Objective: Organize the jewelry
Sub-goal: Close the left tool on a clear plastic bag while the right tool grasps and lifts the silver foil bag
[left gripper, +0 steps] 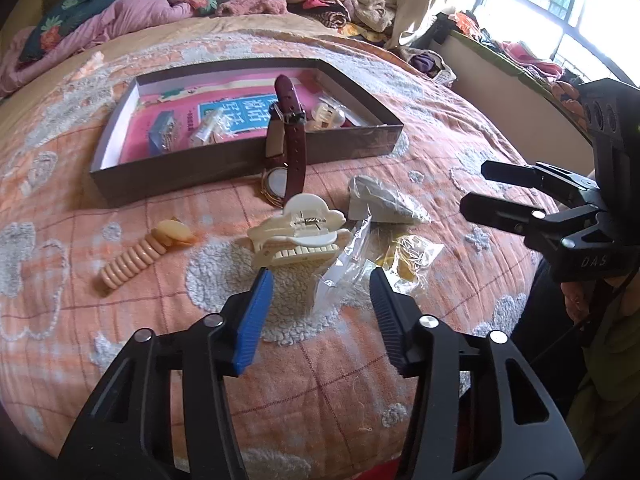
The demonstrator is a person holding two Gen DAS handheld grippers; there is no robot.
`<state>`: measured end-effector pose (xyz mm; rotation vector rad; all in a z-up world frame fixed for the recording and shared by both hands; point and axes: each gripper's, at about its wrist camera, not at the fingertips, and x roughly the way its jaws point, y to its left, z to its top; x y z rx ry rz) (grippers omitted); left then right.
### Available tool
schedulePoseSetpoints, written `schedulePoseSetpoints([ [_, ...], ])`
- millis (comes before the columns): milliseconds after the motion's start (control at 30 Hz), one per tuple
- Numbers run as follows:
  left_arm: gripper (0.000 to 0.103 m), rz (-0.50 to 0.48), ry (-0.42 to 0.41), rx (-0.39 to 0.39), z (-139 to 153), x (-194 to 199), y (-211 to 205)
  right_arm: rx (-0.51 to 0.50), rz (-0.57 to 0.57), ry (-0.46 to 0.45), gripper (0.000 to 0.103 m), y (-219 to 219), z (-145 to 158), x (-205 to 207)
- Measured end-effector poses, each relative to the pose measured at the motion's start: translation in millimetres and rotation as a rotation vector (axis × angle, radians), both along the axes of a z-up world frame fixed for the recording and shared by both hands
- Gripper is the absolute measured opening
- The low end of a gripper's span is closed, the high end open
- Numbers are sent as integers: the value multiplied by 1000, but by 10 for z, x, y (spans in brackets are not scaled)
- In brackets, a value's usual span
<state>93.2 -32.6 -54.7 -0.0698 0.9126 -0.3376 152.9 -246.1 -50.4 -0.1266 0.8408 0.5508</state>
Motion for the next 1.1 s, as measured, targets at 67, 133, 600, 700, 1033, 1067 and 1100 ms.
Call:
schedulePoseSetpoints([
  [67,40,-4,6,-2,-30,9,-6,-12,7,13,90,27,-48,21],
  [133,40,-10,11,-7,-62,18,-13,-27,9,23,90,49,-95,45],
  [600,15,-40,24,-21,-202,143,-84,-132,49,26,90,231,-362,215],
  [700,14,-42,7,-15,-168,114,-87,-168,63,15,89,302,-418,256],
  [1033,13,-17,-42,-31,-9,44,6,-158,113,55,58,482,-577,423],
  [1067,13,-15,-46,-31,0,28,13,-154,116,53,54,495,-584,426],
  [1100,13,-11,-50,-31,16,24,21,-143,126,55,47,501,-586,419],
])
